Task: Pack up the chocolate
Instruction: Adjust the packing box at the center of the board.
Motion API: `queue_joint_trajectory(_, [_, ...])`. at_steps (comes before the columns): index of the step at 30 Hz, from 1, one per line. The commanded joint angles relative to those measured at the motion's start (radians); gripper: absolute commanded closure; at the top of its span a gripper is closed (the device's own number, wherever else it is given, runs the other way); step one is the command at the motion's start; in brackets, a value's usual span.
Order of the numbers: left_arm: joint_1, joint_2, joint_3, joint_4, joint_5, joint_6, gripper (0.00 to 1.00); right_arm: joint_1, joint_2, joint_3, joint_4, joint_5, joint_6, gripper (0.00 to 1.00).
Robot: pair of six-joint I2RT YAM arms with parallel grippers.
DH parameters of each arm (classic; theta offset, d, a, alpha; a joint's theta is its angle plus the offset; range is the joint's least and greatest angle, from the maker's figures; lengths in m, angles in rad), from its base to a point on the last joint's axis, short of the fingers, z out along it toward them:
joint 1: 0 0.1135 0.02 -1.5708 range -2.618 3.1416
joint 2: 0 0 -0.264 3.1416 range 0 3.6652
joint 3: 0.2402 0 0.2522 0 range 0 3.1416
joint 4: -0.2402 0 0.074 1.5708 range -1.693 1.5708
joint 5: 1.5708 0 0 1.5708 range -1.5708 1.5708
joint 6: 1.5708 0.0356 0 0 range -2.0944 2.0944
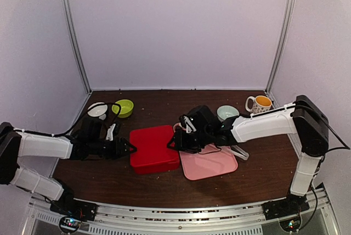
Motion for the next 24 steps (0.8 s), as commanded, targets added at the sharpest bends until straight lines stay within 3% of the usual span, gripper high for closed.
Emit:
queue_joint_trajectory(1, [0.004, 0.048, -0.017, 0.151, 0.069, -0.041, 0.55, 0.002, -0.066, -0.074, 0.267, -0.147, 0.066, 0.56])
queue_joint_trajectory(6, [0.003, 0.060, -0.008, 0.135, 0.067, -0.026, 0.64, 0.001, -0.081, -0.130, 0.438, -0.256, 0.140, 0.64])
queue_joint_trajectory(16, [0.004, 0.012, 0.031, -0.014, 0.007, 0.049, 0.65, 0.015, -0.061, -0.185, 0.722, -0.341, 0.241, 0.71])
queue_joint_trajectory(20, [0.004, 0.012, 0.035, -0.037, 0.002, 0.063, 0.66, 0.019, -0.025, -0.209, 0.934, -0.368, 0.313, 0.71])
queue_joint_trajectory(24, [0.004, 0.015, 0.041, -0.050, 0.002, 0.073, 0.66, 0.035, 0.023, -0.161, 0.911, -0.364, 0.272, 0.69])
